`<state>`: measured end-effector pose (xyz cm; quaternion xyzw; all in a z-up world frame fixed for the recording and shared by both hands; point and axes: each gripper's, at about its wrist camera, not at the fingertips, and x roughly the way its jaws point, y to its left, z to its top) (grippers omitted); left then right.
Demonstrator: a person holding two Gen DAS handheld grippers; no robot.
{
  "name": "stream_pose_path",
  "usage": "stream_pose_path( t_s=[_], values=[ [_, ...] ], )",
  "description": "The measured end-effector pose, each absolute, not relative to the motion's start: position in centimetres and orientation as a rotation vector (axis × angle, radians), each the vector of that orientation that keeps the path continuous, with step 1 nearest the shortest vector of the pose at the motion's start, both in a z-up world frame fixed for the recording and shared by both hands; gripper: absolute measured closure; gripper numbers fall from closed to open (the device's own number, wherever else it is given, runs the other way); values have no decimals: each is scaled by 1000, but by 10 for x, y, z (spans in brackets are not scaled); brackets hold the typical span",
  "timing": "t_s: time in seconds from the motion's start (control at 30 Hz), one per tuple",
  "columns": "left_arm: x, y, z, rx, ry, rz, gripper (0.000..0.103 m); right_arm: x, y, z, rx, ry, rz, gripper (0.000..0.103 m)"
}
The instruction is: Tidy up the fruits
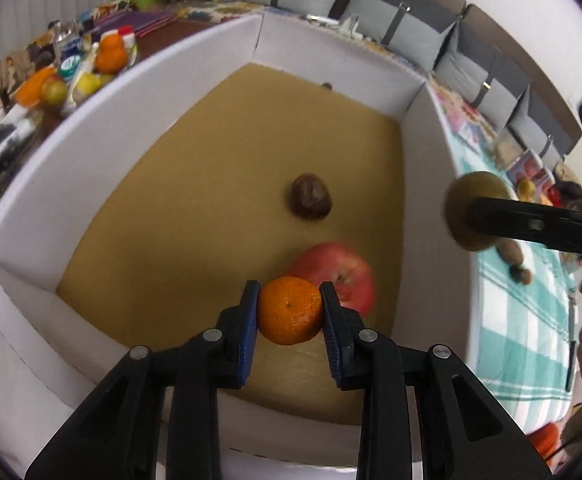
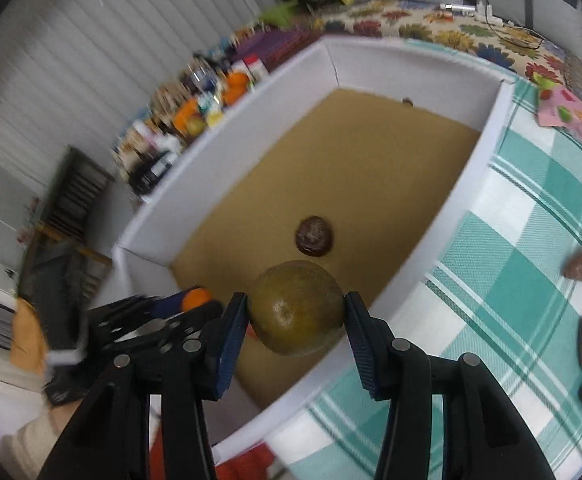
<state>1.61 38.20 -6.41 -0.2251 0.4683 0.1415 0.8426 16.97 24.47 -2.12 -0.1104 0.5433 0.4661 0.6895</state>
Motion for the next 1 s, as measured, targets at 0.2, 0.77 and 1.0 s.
stream_pose_path(
  t_s=[0.2,0.77,1.0],
  values=[
    [14,377,-56,-426,955,344,28,181,247,-33,-248,1185,981,44],
    [29,233,8,-286,726,101,11,147,-7,-31,-267,895,638,4],
    [63,118,-37,-166,828,-98,10,140,-171,-110,-218,955,245,4]
  ],
)
